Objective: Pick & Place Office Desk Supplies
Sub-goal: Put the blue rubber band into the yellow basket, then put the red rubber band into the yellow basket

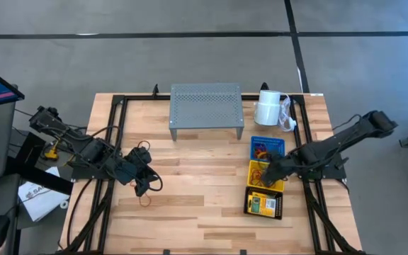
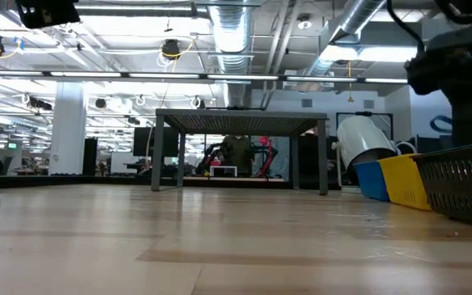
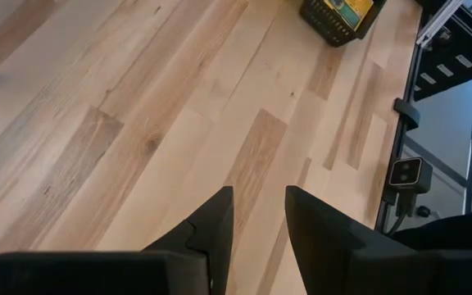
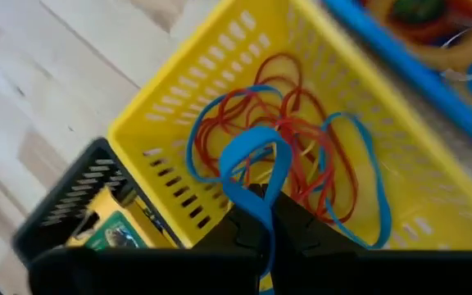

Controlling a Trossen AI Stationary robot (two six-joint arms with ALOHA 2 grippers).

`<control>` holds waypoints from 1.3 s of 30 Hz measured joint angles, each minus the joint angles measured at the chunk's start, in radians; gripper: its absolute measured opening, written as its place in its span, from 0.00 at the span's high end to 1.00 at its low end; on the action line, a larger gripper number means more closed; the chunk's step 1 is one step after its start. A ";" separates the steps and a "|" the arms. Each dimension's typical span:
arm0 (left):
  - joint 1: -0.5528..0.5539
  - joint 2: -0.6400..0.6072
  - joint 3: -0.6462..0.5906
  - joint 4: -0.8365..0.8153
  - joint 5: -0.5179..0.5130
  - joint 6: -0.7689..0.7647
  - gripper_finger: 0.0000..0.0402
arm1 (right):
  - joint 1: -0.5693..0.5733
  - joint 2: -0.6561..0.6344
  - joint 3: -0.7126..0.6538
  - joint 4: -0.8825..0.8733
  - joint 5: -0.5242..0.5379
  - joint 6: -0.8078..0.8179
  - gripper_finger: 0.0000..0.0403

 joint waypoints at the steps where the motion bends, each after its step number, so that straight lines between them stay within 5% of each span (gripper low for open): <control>1: 0.000 0.000 0.000 0.000 0.000 0.000 0.74 | -0.001 0.020 0.000 0.011 -0.013 -0.007 1.00; 14: 0.000 0.000 0.000 -0.016 0.000 -0.027 0.74 | -0.013 0.114 0.000 0.030 -0.027 -0.036 0.98; 30: -0.002 0.000 0.000 -0.041 0.028 -0.027 0.74 | -0.103 0.114 0.001 0.031 -0.091 -0.173 0.42; 39: -0.002 0.010 0.000 -0.136 0.074 -0.159 0.74 | -0.139 0.114 0.001 -0.027 -0.093 -0.168 0.38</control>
